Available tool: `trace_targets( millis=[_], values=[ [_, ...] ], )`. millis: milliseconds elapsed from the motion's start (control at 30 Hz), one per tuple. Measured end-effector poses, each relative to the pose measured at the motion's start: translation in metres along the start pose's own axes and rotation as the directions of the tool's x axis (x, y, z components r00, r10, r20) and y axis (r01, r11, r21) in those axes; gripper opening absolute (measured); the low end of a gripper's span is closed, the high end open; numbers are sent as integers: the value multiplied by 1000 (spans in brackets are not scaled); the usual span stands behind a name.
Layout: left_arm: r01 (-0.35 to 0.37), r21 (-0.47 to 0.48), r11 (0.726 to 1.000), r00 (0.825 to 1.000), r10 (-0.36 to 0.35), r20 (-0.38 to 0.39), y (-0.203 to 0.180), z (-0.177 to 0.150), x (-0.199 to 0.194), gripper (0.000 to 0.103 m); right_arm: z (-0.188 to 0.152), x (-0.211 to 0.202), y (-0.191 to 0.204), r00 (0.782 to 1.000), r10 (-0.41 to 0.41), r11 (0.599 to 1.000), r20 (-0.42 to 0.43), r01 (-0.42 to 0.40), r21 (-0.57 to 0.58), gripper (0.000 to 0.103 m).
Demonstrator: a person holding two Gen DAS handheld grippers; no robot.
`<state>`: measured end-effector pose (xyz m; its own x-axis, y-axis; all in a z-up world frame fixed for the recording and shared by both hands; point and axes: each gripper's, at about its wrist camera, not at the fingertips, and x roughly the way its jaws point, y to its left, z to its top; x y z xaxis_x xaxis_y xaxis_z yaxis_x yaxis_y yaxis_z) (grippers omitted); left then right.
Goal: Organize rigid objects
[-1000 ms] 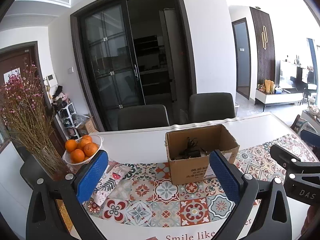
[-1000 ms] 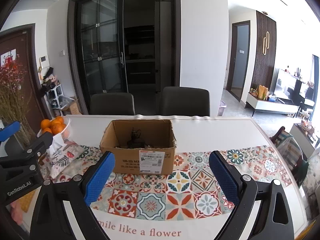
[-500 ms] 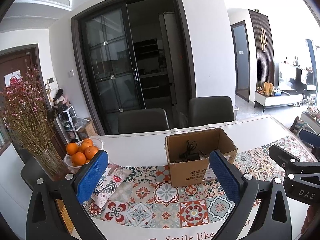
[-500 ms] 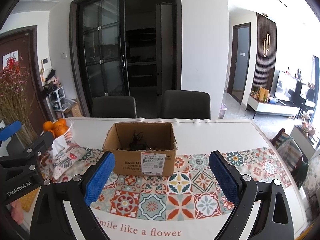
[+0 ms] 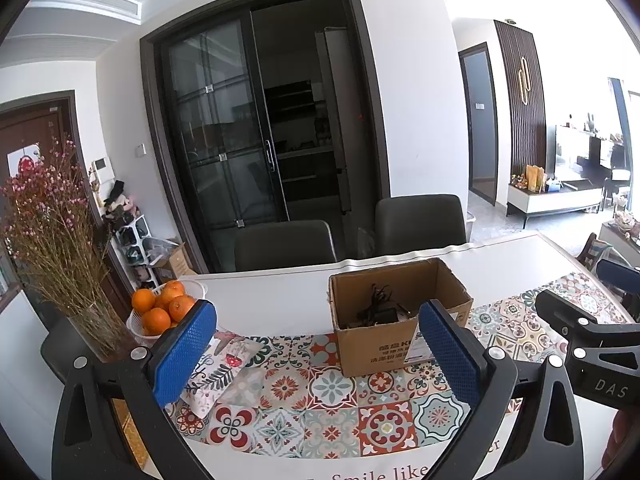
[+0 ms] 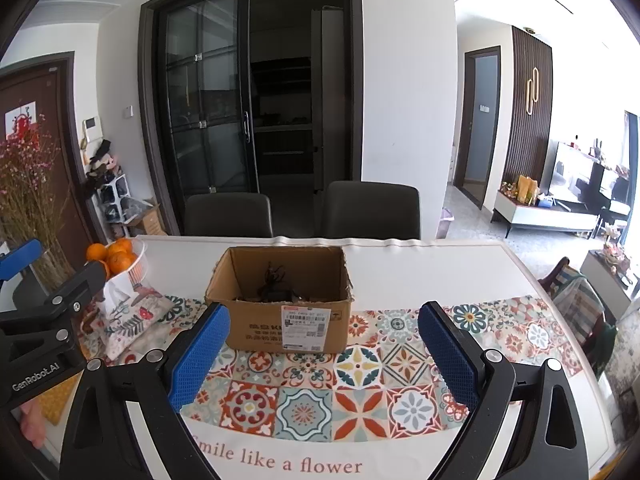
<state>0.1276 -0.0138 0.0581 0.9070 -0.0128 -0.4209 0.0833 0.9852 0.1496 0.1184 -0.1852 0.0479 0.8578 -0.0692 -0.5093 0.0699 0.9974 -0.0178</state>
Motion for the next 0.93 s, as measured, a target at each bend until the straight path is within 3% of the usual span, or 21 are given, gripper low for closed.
trace_targets(
  millis=[933],
  values=[
    [3,2,1000,1000,-3,-1,-2,-1,2,103,0,-1,-2,1000,-6,1000,-2,6,2,95]
  ],
)
